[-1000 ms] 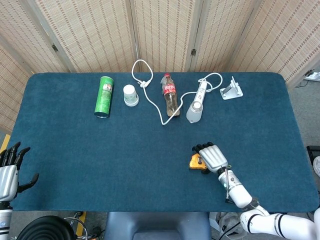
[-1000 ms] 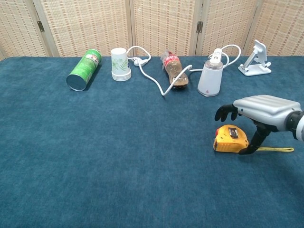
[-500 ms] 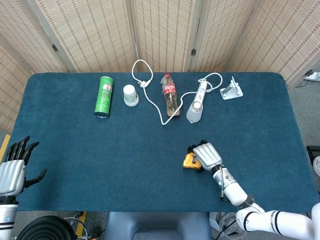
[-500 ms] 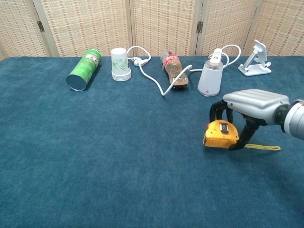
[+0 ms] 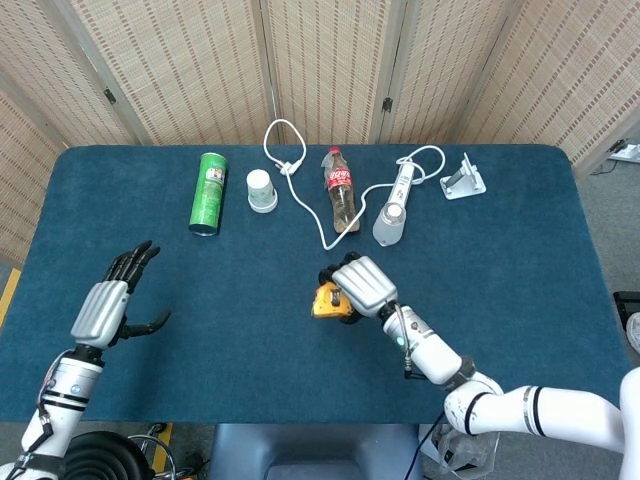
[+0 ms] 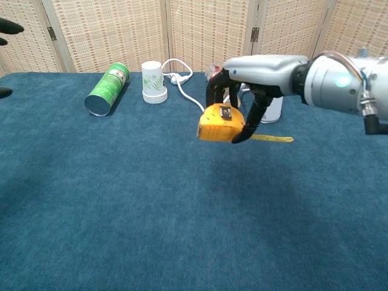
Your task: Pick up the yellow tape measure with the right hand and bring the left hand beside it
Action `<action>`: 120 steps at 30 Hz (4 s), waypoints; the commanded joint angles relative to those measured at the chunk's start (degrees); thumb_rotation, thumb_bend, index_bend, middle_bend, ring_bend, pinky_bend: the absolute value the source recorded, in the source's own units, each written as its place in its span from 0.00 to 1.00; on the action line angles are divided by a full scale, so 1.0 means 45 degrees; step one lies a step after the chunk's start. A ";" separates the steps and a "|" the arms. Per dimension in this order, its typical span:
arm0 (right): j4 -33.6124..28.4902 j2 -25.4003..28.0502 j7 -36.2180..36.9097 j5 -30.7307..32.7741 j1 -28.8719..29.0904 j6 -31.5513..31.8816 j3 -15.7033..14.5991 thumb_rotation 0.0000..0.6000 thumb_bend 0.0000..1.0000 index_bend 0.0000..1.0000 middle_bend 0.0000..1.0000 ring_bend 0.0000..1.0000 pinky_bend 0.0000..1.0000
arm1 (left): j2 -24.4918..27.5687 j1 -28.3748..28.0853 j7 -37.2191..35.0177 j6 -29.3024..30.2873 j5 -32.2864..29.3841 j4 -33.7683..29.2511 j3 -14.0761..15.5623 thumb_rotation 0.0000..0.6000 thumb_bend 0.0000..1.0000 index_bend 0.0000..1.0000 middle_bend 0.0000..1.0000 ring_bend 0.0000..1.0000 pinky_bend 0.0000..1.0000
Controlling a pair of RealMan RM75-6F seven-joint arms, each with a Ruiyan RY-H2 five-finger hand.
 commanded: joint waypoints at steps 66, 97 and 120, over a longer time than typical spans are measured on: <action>0.2148 -0.3233 0.0669 0.3013 0.3059 0.1542 0.0454 1.00 0.16 0.58 0.51 0.43 0.28 | -0.5048 -0.3830 0.4538 0.0453 -0.6134 -0.0029 -0.0855 1.00 0.32 0.00 0.00 0.00 0.00; 0.1876 -0.2650 0.0832 0.2966 0.2807 0.1625 0.0142 1.00 0.16 0.58 0.51 0.43 0.28 | -0.5031 -0.3784 0.4423 0.0647 -0.6960 0.0278 -0.1003 1.00 0.46 0.03 0.00 0.00 0.00; 0.2084 -0.2552 0.0785 0.3107 0.2779 0.1565 0.0019 1.00 0.16 0.58 0.51 0.44 0.28 | -0.5273 -0.3847 0.3582 0.0307 -0.7239 0.0572 -0.1298 1.00 0.56 0.56 0.02 0.02 0.00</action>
